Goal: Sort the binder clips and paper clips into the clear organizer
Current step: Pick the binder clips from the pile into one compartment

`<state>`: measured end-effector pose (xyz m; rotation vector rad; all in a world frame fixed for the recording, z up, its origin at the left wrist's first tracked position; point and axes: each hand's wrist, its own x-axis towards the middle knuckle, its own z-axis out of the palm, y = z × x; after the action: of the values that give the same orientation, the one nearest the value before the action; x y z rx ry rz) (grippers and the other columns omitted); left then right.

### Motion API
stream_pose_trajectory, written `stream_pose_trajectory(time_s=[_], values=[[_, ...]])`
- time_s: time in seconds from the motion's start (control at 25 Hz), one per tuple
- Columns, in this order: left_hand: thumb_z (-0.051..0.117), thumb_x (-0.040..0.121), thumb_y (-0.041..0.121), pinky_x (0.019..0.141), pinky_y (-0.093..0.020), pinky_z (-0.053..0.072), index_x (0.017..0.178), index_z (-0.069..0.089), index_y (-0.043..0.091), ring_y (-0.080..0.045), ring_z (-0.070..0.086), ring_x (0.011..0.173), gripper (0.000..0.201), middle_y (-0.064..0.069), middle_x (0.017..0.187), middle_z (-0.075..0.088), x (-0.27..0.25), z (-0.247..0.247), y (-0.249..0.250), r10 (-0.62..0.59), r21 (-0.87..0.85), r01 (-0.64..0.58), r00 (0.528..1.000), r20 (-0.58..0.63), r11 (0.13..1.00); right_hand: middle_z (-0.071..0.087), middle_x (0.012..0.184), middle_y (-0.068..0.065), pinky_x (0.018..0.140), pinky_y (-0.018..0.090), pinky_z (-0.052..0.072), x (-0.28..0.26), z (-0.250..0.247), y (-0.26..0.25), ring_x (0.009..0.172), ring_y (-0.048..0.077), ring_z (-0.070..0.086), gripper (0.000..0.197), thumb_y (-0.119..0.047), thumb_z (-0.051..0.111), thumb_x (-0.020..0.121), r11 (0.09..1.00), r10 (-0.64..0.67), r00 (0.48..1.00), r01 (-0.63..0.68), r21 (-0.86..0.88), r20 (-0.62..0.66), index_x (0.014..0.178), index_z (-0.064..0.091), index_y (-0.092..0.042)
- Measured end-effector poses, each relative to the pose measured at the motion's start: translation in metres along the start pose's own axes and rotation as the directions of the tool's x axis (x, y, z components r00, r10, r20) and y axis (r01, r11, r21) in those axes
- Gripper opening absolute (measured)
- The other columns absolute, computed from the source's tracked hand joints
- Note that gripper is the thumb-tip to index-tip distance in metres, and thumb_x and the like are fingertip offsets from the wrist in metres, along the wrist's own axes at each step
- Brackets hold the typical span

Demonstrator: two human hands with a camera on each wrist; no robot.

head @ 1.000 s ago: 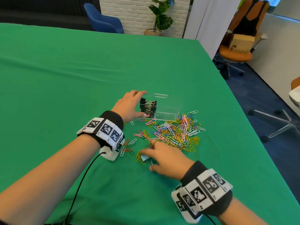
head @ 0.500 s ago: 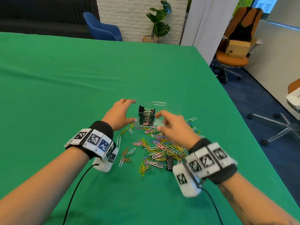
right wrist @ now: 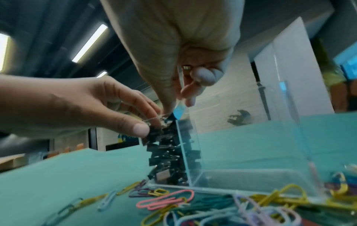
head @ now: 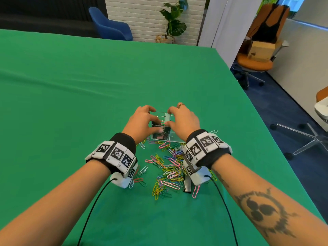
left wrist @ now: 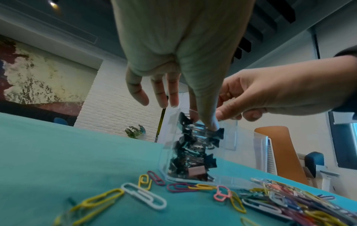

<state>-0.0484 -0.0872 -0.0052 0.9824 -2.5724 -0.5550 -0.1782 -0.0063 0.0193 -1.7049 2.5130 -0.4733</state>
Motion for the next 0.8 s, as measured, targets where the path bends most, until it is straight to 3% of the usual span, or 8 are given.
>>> stream_pose_trajectory(time_s=[0.12, 0.24, 0.4, 0.48, 0.6, 0.68, 0.8], values=[[0.076, 0.071, 0.030, 0.101, -0.037, 0.038, 0.101, 0.070, 0.014, -0.028, 0.045, 0.117, 0.034, -0.011, 0.126, 0.050, -0.003, 0.001, 0.001, 0.031, 0.021, -0.030, 1.000, -0.007, 0.999, 0.060, 0.119, 0.008, 0.085, 0.038, 0.048, -0.005, 0.000, -0.001, 0.108, 0.032, 0.059, 0.035, -0.029, 0.056, 0.090, 0.997, -0.074, 0.997, 0.074, -0.035, -0.014, 0.122, 0.052, -0.017], [0.075, 0.071, 0.028, 0.100, -0.037, 0.039, 0.109, 0.066, 0.015, -0.028, 0.045, 0.116, 0.041, -0.012, 0.126, 0.049, -0.002, 0.000, 0.003, 0.045, 0.048, -0.045, 0.999, -0.002, 0.998, 0.062, 0.117, 0.006, 0.086, 0.037, 0.047, -0.008, -0.004, 0.000, 0.109, 0.030, 0.059, 0.028, -0.029, 0.050, 0.092, 0.991, -0.085, 0.995, 0.090, -0.095, 0.058, 0.117, 0.059, -0.020], [0.074, 0.073, 0.031, 0.100, -0.044, 0.040, 0.113, 0.065, 0.019, -0.028, 0.041, 0.118, 0.043, -0.010, 0.130, 0.044, -0.002, -0.003, 0.003, 0.038, 0.125, -0.045, 0.997, 0.061, 0.991, 0.062, 0.115, 0.003, 0.090, 0.035, 0.045, -0.027, -0.030, 0.019, 0.109, 0.026, 0.058, 0.028, -0.026, 0.050, 0.091, 0.998, -0.004, 1.000, 0.002, 0.064, 0.022, 0.118, 0.058, -0.022], [0.073, 0.074, 0.030, 0.103, -0.043, 0.038, 0.115, 0.064, 0.018, -0.028, 0.040, 0.120, 0.044, -0.011, 0.131, 0.043, -0.002, -0.002, 0.005, 0.037, 0.139, -0.048, 0.996, 0.084, 0.989, 0.064, 0.110, 0.003, 0.089, 0.033, 0.046, -0.053, -0.040, 0.033, 0.106, 0.024, 0.059, 0.026, -0.030, 0.055, 0.089, 1.000, 0.009, 0.987, -0.013, 0.023, 0.163, 0.113, 0.061, -0.020], [0.074, 0.074, 0.024, 0.099, -0.034, 0.037, 0.115, 0.059, 0.014, -0.029, 0.045, 0.115, 0.045, -0.013, 0.127, 0.045, -0.002, 0.003, 0.011, 0.039, 0.101, -0.043, 0.998, 0.044, 0.994, 0.064, 0.108, 0.009, 0.084, 0.033, 0.048, -0.102, -0.028, 0.037, 0.102, 0.025, 0.061, 0.045, -0.051, 0.056, 0.085, 0.991, 0.077, 0.866, -0.013, -0.132, 0.494, 0.109, 0.059, -0.012], [0.075, 0.072, 0.020, 0.090, -0.032, 0.040, 0.113, 0.052, 0.011, -0.028, 0.049, 0.107, 0.048, -0.013, 0.120, 0.049, -0.003, 0.003, 0.015, 0.019, 0.047, -0.019, 1.000, -0.015, 0.999, 0.062, 0.104, 0.012, 0.076, 0.032, 0.046, -0.122, -0.011, 0.028, 0.101, 0.027, 0.061, 0.053, -0.060, 0.053, 0.082, 0.985, 0.129, 0.851, -0.049, -0.167, 0.509, 0.096, 0.053, -0.009], [0.078, 0.068, 0.019, 0.086, -0.035, 0.043, 0.112, 0.046, 0.009, -0.029, 0.053, 0.100, 0.055, -0.011, 0.115, 0.051, -0.003, 0.001, 0.017, 0.007, 0.024, -0.006, 1.000, -0.023, 1.000, 0.063, 0.111, 0.011, 0.078, 0.034, 0.048, -0.134, 0.006, 0.014, 0.104, 0.030, 0.061, 0.053, -0.050, 0.063, 0.080, 0.983, 0.128, 0.897, -0.058, -0.176, 0.422, 0.109, 0.044, -0.010]])
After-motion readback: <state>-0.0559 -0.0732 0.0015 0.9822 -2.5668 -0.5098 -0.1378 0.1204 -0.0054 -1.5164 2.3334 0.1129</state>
